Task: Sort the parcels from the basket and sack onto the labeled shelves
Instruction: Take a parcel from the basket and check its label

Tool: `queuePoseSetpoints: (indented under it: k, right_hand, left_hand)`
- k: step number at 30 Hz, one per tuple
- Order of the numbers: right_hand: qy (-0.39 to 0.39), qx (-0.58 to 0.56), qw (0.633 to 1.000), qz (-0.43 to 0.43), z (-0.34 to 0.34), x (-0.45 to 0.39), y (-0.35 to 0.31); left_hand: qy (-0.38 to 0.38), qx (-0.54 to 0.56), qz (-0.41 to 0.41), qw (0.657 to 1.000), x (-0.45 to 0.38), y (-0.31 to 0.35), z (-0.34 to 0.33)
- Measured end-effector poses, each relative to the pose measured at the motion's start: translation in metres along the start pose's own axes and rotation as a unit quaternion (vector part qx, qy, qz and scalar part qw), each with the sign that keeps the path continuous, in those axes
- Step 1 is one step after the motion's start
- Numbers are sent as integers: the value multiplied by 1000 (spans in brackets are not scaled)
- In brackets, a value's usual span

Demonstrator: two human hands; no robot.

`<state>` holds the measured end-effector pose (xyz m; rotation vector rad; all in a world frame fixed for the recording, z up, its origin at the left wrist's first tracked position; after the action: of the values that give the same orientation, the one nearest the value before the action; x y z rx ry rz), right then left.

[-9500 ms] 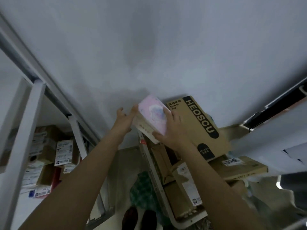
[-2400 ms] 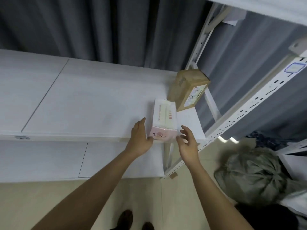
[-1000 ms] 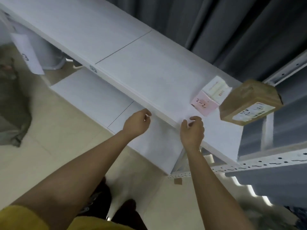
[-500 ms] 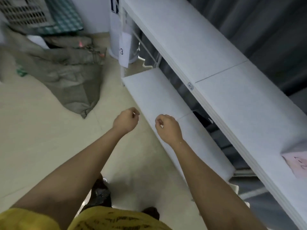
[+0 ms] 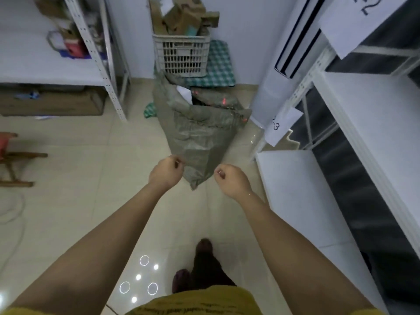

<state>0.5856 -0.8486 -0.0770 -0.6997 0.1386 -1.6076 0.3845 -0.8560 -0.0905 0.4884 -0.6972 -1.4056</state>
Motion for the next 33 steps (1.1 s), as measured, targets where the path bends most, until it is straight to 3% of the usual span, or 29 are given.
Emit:
queuePoseSetpoints:
  k: [13, 20, 26, 33]
  right_hand:
    - [-80, 62, 990, 94, -42, -266, -209]
    - [-121, 98, 985, 76, -50, -407, -324]
    - [4, 57, 998, 36, -20, -510, -404]
    - [118, -79, 990, -15, 22, -603, -463]
  left_hand:
    - [45, -27, 77, 996, -220, -121, 174]
    - [74, -35, 91, 993, -352, -187, 279]
    - [14, -58, 3, 998, -492, -200, 338]
    - [-49, -89, -139, 985, -659, -145, 381]
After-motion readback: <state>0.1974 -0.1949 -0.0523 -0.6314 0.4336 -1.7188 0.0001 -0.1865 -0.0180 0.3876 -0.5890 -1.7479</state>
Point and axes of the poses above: each hand's wrist, its own x-axis away from the middle knuckle, its own z-axis out of the back of the hand, y = z × x, the point moved 7 cm from there along -x, towards the middle knuckle, and after that the axes turned 13 degrees about -z, right-handed, at the moved point
